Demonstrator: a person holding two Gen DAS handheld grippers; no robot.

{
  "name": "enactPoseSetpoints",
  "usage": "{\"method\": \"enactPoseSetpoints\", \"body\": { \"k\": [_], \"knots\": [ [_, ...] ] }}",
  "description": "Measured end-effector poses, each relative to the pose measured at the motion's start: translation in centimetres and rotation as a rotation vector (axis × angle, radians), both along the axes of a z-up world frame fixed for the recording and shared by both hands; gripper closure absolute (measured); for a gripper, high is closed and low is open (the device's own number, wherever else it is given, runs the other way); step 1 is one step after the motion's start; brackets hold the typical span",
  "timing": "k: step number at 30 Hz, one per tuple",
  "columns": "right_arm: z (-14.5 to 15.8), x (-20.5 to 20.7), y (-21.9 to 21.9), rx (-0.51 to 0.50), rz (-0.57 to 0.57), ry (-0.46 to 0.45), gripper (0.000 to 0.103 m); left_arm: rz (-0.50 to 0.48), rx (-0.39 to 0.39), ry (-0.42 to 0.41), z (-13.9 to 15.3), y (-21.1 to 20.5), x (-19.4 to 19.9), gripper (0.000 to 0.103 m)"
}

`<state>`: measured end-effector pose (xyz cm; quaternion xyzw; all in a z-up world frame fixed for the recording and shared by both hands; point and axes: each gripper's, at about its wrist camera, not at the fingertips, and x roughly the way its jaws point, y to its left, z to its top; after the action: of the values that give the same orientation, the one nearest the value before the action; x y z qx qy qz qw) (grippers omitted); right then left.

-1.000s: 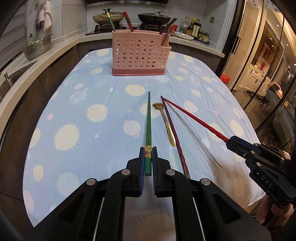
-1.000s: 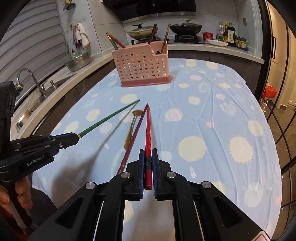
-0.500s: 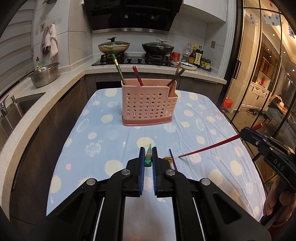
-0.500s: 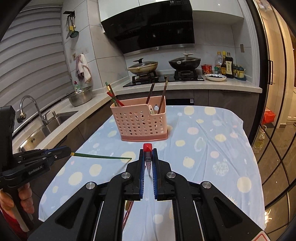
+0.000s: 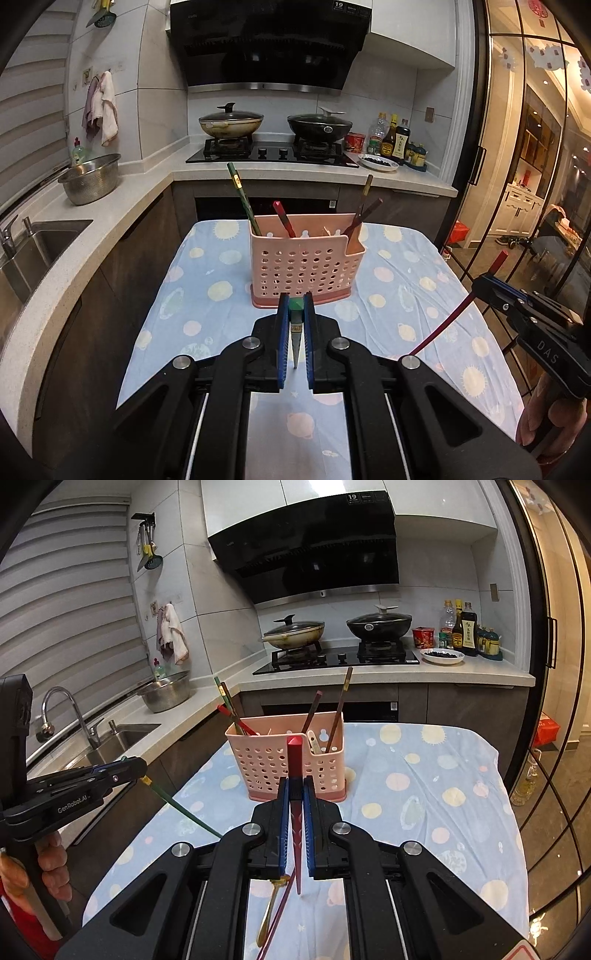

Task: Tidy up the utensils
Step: 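Lift the green chopstick with the left tool while the right tool carries the red chopstick to the holder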

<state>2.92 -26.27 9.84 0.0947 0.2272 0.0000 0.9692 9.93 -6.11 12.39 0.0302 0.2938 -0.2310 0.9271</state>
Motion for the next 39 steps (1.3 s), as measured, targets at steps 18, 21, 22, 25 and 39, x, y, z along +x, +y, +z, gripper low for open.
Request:
{"method": "enactPoseSetpoints", "body": {
  "k": [18,21,22,25,39],
  "knots": [
    [4.9,5.8,-0.4,0.012,0.036,-0.087,0.096,-0.003,-0.055,-0.130,6.2,-1.7,3.3,0.096],
    [6.3,7.0,-0.5,0.014,0.041,-0.107,0.096,-0.013,-0.063,-0.163,7.8,-2.7,4.1,0.096],
    [6.8,7.4,-0.6,0.012,0.040,-0.116,0.096,-0.016,-0.066,-0.173,8.3,-3.1,4.4,0.096],
    [8.3,8.9,-0.7,0.012,0.043,-0.131,0.096,-0.021,-0.074,-0.197,9.6,-4.1,5.5,0.096],
    [10.6,16.2,-1.2,-0.001,0.021,-0.122,0.096,0.001,-0.111,-0.230,12.7,-6.3,12.0,0.096]
  ]
}}
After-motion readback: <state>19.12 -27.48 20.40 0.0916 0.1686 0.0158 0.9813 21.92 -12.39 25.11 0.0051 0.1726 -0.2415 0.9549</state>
